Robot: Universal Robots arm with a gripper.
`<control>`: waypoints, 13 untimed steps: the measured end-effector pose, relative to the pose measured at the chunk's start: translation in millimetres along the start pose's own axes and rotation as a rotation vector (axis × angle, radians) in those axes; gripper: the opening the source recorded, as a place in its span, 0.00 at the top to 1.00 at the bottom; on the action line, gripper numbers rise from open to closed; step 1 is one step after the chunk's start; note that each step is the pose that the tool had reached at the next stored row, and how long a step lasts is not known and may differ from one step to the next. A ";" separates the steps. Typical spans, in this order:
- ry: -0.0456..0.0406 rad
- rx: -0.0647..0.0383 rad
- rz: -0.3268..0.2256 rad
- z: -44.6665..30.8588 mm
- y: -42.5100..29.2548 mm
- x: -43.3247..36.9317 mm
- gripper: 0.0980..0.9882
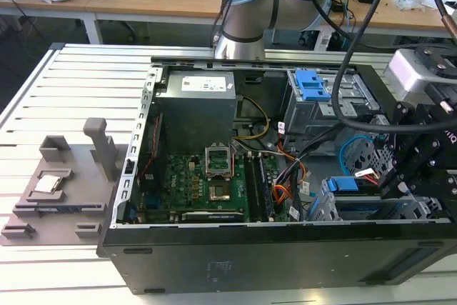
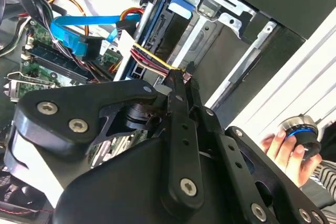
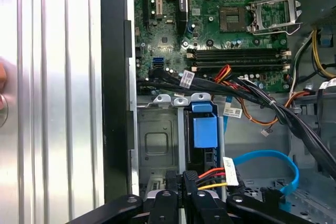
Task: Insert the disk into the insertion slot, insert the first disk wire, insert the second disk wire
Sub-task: 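Insert the first disk wire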
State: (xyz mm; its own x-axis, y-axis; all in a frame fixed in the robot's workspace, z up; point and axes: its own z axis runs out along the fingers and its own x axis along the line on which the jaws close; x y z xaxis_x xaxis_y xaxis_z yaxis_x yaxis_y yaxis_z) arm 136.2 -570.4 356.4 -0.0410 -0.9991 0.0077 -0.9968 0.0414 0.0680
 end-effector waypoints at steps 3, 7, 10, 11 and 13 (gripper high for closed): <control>0.0001 0.000 0.000 2.2 -0.7 0.3 0.93; 0.0001 0.000 0.000 4.1 -1.3 0.2 0.93; 0.0000 0.000 0.000 6.8 -1.7 0.2 0.93; 0.0001 0.000 0.000 7.9 -1.8 0.2 0.93; 0.0000 0.000 0.000 9.5 -1.9 0.2 0.93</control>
State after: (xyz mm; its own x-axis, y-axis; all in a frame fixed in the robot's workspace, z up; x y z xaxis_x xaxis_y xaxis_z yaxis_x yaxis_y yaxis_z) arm 137.4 -570.7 346.9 -0.0409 -0.9991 0.0078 -0.9968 0.0413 0.0681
